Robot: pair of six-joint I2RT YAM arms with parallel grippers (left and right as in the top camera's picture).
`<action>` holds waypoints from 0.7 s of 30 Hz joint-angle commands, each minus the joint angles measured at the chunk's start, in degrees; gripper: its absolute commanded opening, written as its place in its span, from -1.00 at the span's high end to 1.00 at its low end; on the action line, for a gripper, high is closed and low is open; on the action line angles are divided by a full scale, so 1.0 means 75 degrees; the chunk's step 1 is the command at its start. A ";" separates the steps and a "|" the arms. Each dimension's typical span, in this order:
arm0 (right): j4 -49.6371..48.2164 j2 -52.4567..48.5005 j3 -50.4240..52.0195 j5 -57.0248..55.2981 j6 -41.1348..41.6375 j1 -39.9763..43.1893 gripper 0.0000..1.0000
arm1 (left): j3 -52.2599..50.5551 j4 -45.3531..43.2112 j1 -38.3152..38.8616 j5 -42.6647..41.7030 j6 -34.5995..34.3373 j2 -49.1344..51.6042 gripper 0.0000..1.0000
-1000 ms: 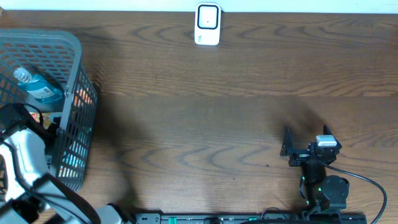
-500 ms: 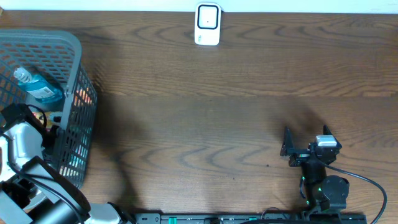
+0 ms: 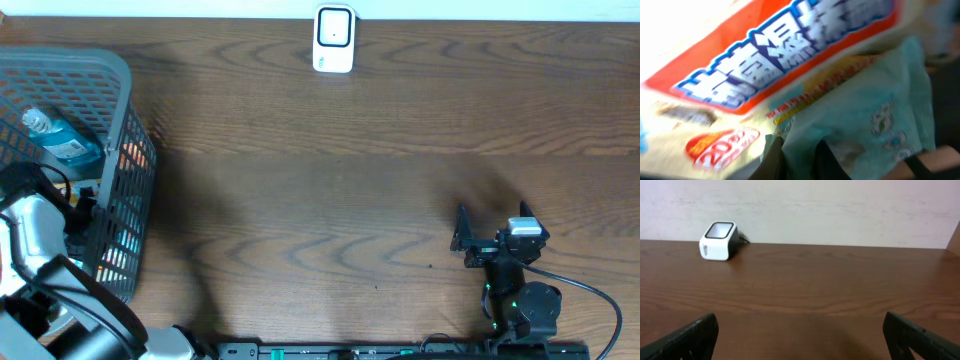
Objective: Scan the item barcode
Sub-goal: 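Reach the left gripper into the basket and grasp the light-green wipes pack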
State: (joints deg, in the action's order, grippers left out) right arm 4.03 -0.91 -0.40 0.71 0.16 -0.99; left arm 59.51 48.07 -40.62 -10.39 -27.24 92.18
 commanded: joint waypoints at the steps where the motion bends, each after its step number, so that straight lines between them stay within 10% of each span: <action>1: 0.0029 0.0020 0.0012 0.0064 -0.0087 -0.0067 -0.99 | 0.0621 0.0233 0.0038 -0.0128 -0.0125 -0.0647 0.85; 18: 0.0029 0.0020 0.0012 0.0064 -0.0087 -0.0067 -0.99 | 0.1413 -0.0262 0.0041 0.0026 -0.1070 -0.4674 0.86; 21: 0.0029 0.0020 0.0012 0.0064 -0.0087 -0.0067 -0.99 | 0.1411 -0.0277 0.0041 0.0664 -0.1046 -0.4972 -0.22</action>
State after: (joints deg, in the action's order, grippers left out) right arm 4.05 -0.91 -0.40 0.73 0.16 -0.99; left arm 69.19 45.98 -40.40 -9.61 -34.39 55.94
